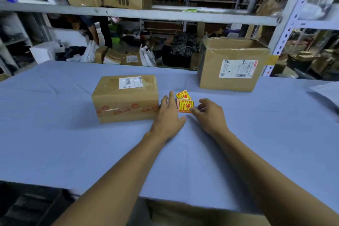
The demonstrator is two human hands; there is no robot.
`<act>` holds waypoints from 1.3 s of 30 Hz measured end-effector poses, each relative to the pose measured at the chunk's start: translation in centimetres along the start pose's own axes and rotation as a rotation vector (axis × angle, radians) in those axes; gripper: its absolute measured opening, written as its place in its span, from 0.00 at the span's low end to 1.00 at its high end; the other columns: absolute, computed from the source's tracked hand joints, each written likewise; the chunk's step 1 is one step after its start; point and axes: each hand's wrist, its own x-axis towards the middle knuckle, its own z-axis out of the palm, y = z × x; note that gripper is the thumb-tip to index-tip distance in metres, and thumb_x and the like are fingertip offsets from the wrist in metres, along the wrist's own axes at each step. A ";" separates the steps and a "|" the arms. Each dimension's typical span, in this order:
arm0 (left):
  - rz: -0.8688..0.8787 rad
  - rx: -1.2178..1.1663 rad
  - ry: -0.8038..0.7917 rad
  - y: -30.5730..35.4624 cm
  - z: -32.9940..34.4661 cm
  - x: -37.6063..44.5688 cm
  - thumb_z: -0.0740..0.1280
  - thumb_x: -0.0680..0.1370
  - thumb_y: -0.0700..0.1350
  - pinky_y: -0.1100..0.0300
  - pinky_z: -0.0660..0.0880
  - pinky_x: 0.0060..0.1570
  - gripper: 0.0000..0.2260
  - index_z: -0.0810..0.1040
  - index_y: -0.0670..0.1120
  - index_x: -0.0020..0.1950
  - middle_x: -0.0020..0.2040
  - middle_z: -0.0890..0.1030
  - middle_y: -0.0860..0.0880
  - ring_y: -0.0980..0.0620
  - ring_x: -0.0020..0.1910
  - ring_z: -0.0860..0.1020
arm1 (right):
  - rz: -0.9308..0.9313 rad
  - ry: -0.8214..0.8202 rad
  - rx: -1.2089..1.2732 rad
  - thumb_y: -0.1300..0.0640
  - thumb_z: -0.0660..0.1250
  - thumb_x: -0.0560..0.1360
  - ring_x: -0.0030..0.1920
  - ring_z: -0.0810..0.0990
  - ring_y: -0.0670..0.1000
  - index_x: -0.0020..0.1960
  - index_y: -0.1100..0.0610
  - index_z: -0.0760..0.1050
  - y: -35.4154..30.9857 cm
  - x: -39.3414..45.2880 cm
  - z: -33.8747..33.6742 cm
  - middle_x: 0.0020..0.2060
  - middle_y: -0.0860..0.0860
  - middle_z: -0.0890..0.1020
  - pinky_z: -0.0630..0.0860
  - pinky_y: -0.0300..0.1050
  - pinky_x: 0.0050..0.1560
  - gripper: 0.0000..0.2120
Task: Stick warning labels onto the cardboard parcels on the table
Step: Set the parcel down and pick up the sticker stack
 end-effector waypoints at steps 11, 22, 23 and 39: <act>0.070 -0.044 -0.210 -2.0 -1.0 5.2 0.77 0.66 0.55 0.47 0.69 0.71 0.48 0.56 0.46 0.80 0.79 0.64 0.45 0.47 0.75 0.68 | -0.230 -0.260 -0.034 0.50 0.74 0.73 0.69 0.69 0.56 0.78 0.50 0.61 1.5 3.5 -0.4 0.68 0.47 0.74 0.67 0.52 0.69 0.37; 0.161 -0.108 -0.164 -2.3 -1.0 5.7 0.77 0.70 0.43 0.50 0.75 0.64 0.30 0.74 0.46 0.71 0.64 0.80 0.45 0.48 0.60 0.79 | -0.301 -0.363 -0.083 0.47 0.74 0.72 0.73 0.61 0.51 0.77 0.46 0.63 2.2 5.7 -0.5 0.71 0.46 0.72 0.60 0.48 0.74 0.36; 0.150 -0.095 -0.127 -2.3 -0.8 5.7 0.77 0.71 0.42 0.51 0.74 0.64 0.30 0.73 0.44 0.71 0.65 0.79 0.44 0.47 0.61 0.79 | -0.308 -0.344 -0.080 0.47 0.74 0.72 0.72 0.63 0.51 0.75 0.48 0.65 2.3 5.6 -0.5 0.70 0.45 0.73 0.62 0.47 0.72 0.35; 0.101 0.111 0.019 -1.8 0.3 4.4 0.72 0.75 0.50 0.48 0.74 0.59 0.26 0.72 0.40 0.69 0.59 0.80 0.40 0.41 0.58 0.78 | -0.252 -0.151 0.042 0.48 0.77 0.70 0.61 0.74 0.50 0.69 0.50 0.72 3.1 4.5 -1.0 0.58 0.48 0.80 0.71 0.47 0.61 0.30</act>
